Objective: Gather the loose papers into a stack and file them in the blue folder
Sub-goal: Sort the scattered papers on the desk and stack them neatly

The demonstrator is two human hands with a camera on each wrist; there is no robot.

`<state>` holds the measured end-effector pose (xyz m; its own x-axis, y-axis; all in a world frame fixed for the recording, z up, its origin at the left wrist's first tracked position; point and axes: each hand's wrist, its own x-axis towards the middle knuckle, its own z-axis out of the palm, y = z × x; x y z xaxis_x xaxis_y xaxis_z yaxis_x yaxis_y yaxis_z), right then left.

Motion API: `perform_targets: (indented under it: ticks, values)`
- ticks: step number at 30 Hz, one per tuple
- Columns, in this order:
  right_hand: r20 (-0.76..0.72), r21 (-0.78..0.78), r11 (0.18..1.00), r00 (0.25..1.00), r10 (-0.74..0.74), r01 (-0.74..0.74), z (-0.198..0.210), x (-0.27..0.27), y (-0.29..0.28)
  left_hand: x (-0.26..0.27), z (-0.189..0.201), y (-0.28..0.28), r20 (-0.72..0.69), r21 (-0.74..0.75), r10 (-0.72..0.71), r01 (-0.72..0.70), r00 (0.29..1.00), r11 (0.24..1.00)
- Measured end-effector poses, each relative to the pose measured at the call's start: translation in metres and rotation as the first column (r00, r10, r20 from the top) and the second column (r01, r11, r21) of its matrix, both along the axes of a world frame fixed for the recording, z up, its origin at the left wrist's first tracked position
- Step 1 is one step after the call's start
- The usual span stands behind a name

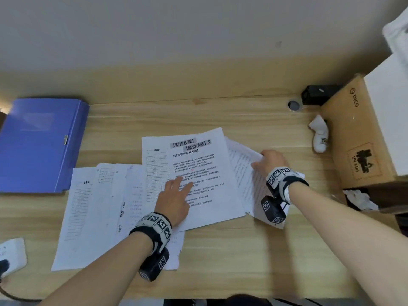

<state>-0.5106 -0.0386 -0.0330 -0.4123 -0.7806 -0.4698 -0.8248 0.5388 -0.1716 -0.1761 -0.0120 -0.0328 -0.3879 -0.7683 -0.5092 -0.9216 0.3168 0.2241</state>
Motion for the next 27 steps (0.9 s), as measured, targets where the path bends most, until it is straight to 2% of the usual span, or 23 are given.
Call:
perform_targets:
  ticks: [3, 6, 8, 13, 16, 19, 24, 27]
  values:
    - [0.101, -0.173, 0.96, 0.973, -0.207, 0.222, 0.011, -0.019, 0.007, 0.001, 0.004, -0.003, 0.028, 0.044, -0.03, 0.028, 0.999, 0.999]
    - [0.21, -0.306, 0.864, 0.914, -0.348, 0.4, 0.027, -0.034, 0.012, 0.0, 0.007, -0.007, 0.05, 0.064, -0.051, 0.048, 0.997, 0.997]
    - [0.326, -0.349, 0.799, 0.863, -0.386, 0.49, 0.037, -0.039, 0.012, -0.003, 0.009, -0.01, 0.057, 0.09, -0.048, 0.043, 0.997, 0.995]
    - [0.493, -0.442, 0.658, 0.778, -0.39, 0.61, 0.059, -0.03, 0.013, -0.005, 0.017, -0.018, 0.102, 0.113, -0.113, 0.101, 0.988, 0.988]
    - [0.601, -0.407, 0.588, 0.689, -0.404, 0.699, 0.066, -0.026, 0.009, -0.005, 0.022, -0.023, 0.121, 0.143, -0.138, 0.121, 0.983, 0.982]
    - [0.641, -0.394, 0.582, 0.666, -0.381, 0.711, 0.069, -0.025, 0.005, -0.008, 0.025, -0.027, 0.134, 0.169, -0.141, 0.117, 0.981, 0.979]
    - [0.65, -0.378, 0.65, 0.689, -0.321, 0.66, 0.076, -0.008, 0.005, -0.007, 0.026, -0.032, 0.131, 0.185, -0.172, 0.146, 0.976, 0.972]
    - [0.665, -0.354, 0.694, 0.691, -0.284, 0.627, 0.066, 0.011, 0.011, -0.002, 0.024, -0.031, 0.086, 0.182, -0.163, 0.145, 0.983, 0.973]
